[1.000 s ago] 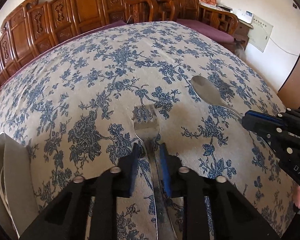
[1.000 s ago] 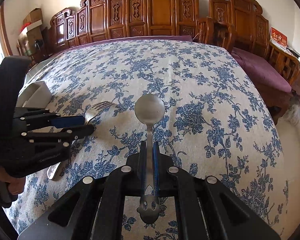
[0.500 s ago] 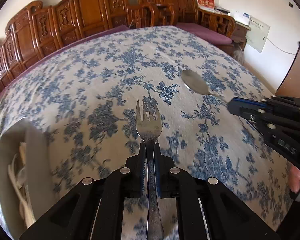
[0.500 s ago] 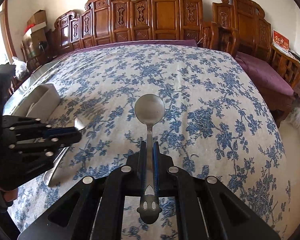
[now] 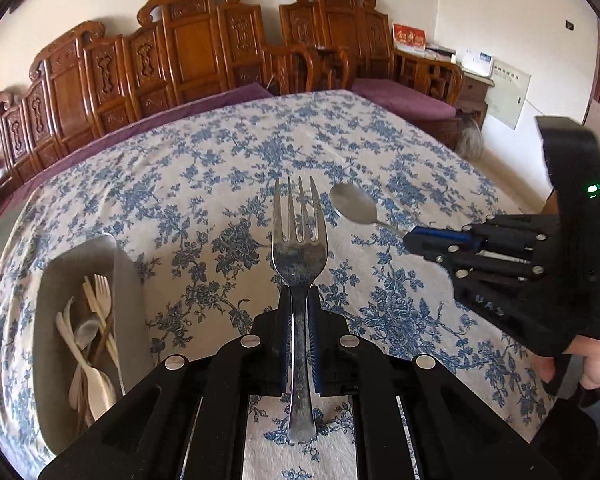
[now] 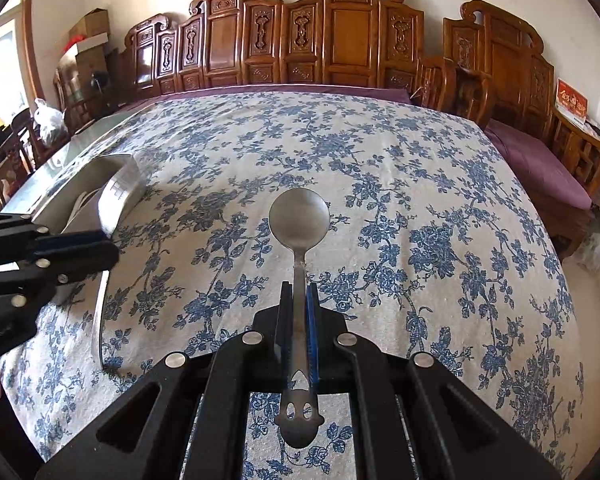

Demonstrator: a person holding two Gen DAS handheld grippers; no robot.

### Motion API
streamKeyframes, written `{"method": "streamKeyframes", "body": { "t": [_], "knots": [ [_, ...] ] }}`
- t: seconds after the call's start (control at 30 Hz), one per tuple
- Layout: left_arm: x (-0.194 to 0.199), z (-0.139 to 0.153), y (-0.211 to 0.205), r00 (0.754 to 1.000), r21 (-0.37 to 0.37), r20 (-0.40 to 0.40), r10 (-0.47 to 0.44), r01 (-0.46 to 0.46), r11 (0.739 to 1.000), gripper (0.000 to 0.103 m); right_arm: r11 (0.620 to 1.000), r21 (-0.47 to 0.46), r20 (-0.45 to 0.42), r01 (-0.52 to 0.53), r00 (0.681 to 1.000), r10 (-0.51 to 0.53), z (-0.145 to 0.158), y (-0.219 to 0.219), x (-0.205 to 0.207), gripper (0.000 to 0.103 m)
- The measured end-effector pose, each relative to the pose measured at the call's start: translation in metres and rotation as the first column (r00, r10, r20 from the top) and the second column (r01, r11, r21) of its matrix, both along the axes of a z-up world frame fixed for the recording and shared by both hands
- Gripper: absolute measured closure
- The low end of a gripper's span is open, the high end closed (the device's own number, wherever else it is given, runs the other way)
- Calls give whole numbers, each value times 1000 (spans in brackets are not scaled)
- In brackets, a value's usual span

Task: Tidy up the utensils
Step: 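Carry the metal fork over the grey tray with the left gripper while the right gripper carries the metal spoon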

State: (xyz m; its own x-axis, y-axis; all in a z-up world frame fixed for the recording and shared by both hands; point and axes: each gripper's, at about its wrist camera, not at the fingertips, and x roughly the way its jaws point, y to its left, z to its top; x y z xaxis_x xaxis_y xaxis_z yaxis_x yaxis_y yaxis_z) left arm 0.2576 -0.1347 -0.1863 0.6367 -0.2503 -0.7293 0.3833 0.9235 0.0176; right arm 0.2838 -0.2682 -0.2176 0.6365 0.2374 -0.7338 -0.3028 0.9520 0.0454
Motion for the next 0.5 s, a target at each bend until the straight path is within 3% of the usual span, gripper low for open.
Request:
{"method": "streamKeyframes", "body": {
  "t": [0.5],
  "knots": [
    [-12,17,1,997,-47,80,-4,8,999,96,1000,18,17,5,1000,-6,6,-3,-2,95]
  ]
}}
